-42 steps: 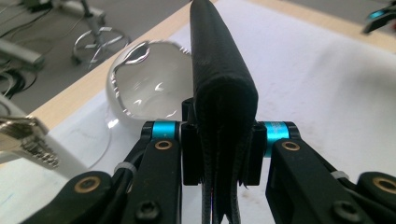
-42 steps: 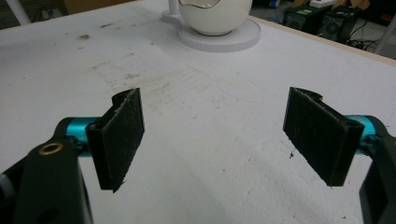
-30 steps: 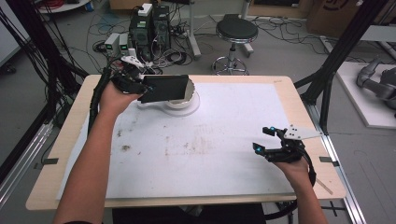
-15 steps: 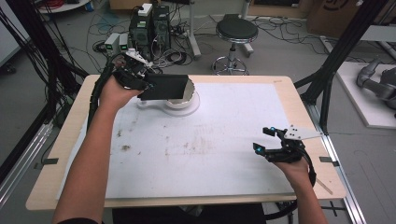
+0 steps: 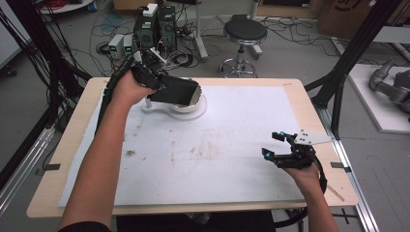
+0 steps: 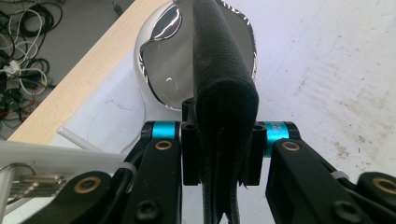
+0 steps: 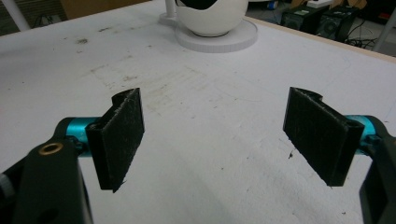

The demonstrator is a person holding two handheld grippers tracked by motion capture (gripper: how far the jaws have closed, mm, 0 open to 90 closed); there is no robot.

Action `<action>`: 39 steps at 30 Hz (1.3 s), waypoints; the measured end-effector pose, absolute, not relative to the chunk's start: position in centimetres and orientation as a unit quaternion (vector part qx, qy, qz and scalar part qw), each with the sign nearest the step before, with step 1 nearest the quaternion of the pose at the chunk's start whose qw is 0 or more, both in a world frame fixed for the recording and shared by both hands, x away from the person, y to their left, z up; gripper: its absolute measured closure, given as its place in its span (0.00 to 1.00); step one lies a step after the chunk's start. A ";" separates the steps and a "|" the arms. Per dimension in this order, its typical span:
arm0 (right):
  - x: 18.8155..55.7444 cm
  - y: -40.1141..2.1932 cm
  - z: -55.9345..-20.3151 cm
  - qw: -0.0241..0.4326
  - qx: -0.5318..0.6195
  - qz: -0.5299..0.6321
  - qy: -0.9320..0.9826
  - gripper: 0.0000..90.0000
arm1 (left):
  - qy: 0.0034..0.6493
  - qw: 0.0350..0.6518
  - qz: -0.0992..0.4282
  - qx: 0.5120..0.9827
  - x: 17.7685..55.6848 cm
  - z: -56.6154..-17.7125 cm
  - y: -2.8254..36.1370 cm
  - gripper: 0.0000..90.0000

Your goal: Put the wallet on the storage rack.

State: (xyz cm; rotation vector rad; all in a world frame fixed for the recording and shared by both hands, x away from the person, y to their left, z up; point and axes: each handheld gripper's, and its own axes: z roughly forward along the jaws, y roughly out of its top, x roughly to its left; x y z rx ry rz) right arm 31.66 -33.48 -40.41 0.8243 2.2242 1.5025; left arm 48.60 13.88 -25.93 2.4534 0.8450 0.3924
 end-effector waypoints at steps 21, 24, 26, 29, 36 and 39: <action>31.5 -34.0 -40.4 0.167 0.291 0.536 0.775 0.23 | 0.365 0.256 0.206 0.871 50.2 -27.6 13.5 0.56; 31.7 -34.0 -40.5 0.166 0.292 0.537 0.774 0.23 | 0.367 0.268 0.220 0.863 49.9 -27.1 14.1 0.56; 31.6 -34.0 -40.5 0.168 0.292 0.538 0.773 0.23 | 0.371 0.282 0.229 0.855 49.6 -26.7 14.5 0.55; 31.5 -33.9 -40.5 0.169 0.291 0.539 0.772 0.23 | 0.374 0.299 0.253 0.841 49.1 -26.1 15.0 0.55; 31.4 -33.8 -40.4 0.171 0.290 0.539 0.772 0.23 | 0.372 0.302 0.296 0.826 48.5 -27.0 15.1 0.63; 31.5 -33.8 -40.5 0.173 0.289 0.539 0.772 0.23 | 0.374 0.299 0.301 0.825 48.6 -27.3 15.1 0.66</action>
